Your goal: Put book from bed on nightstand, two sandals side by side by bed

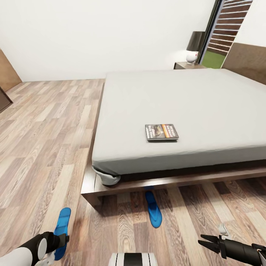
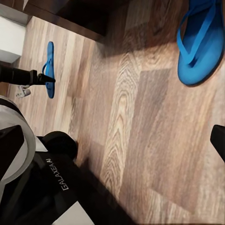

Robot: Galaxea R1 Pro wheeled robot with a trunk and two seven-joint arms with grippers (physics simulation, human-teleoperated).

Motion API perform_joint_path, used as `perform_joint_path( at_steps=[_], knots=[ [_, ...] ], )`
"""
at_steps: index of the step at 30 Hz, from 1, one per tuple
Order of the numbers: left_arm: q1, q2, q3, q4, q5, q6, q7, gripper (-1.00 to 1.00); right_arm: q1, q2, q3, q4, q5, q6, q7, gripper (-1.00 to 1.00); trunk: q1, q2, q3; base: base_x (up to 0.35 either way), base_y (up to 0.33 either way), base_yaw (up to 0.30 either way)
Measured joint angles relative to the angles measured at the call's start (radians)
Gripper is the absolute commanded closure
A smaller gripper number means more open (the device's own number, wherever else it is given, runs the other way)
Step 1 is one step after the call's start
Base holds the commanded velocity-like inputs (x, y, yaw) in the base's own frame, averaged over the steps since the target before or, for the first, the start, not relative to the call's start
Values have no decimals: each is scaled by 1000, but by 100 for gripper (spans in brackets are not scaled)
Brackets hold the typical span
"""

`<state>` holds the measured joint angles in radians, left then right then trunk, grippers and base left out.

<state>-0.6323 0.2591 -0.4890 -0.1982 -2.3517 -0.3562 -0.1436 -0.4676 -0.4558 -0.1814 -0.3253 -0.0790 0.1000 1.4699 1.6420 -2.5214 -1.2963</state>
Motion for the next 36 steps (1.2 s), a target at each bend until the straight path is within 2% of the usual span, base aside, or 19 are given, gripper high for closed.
perform_joint_path(
  at_steps=[5,9,19,25,31,36],
  knots=[
    [0,0,4,-1,1,4,-11,100,0,2,0,0,0,0,-4,-100,0,0,0,0,0,0],
    [0,0,6,-1,1,33,-13,100,0,3,0,0,0,0,-7,-100,0,0,0,0,0,0],
    [0,0,5,-1,2,71,-12,100,0,5,0,0,1,0,-10,-100,5,-2,-39,0,0,0],
    [0,0,4,0,2,74,-12,100,0,6,0,0,2,0,-12,-100,4,-2,-39,0,0,0],
    [0,0,4,0,2,75,-13,100,0,6,0,1,2,0,-13,-100,7,-4,-62,0,0,0],
    [0,0,3,-2,2,76,-14,100,0,6,0,1,2,0,-13,-100,7,-4,-62,0,0,0]
  ],
)
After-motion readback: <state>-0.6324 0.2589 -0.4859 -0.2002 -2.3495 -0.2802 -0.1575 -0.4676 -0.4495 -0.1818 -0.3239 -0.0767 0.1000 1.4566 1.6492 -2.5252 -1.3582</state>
